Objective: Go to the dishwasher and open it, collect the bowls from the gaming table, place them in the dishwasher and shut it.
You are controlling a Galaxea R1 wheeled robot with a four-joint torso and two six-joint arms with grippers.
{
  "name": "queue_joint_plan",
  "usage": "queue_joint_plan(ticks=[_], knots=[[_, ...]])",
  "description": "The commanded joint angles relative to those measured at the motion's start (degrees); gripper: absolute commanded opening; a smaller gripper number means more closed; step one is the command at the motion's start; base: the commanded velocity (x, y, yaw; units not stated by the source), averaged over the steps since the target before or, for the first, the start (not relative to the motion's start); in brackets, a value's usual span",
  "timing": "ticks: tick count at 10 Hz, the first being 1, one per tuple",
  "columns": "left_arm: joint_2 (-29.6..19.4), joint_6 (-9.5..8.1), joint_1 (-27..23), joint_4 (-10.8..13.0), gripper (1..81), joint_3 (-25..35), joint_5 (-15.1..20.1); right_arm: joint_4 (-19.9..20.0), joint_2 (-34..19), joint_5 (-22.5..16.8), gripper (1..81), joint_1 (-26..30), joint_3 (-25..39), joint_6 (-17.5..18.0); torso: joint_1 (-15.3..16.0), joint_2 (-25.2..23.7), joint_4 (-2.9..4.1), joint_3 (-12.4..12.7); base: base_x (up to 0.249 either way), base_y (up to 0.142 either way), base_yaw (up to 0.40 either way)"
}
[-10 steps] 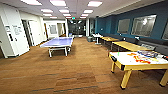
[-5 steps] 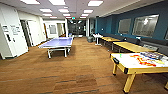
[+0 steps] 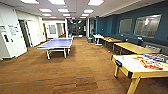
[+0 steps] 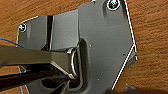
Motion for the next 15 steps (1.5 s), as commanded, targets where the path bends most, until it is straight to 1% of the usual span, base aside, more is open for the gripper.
queue_joint_plan(ticks=[1, 3, 7, 10, 15], knots=[[-0.2, 0.58, -2.9, 0.0, 81.1, 0.0, 3.0, -0.1, 0.1, -3.0, 81.1, 3.0, -0.2, -0.1, 0.0, 0.0, 0.0, 0.0, 0.24, 0.0, 0.0], [-0.1, 0.58, -2.9, -0.1, 81.1, 0.0, 3.0, -0.1, 0.1, -1.8, 81.1, 2.8, -0.2, -0.1, 0.0, 0.0, 0.0, 0.0, 0.24, 0.0, 0.0], [0.1, 0.58, -2.9, -0.1, 81.1, 0.0, 3.1, -0.1, 0.2, -1.8, 81.1, 2.8, -0.2, -0.1, 0.1, 0.0, 0.0, 0.0, 0.188, 0.0, 0.0], [0.1, 0.67, -2.9, 0.0, 81.1, 0.0, 3.1, -0.1, 0.4, -1.8, 81.1, 3.0, -0.2, -0.1, 0.0, 0.0, 0.0, 0.0, 0.096, 0.0, 0.0], [0.5, 0.67, -2.9, 0.2, 81.1, 0.0, 3.1, -0.1, 0.3, -1.8, 81.1, 3.0, -0.2, -0.1, 0.0, 0.0, 0.0, 0.0, 0.0, 0.0, 0.0]])
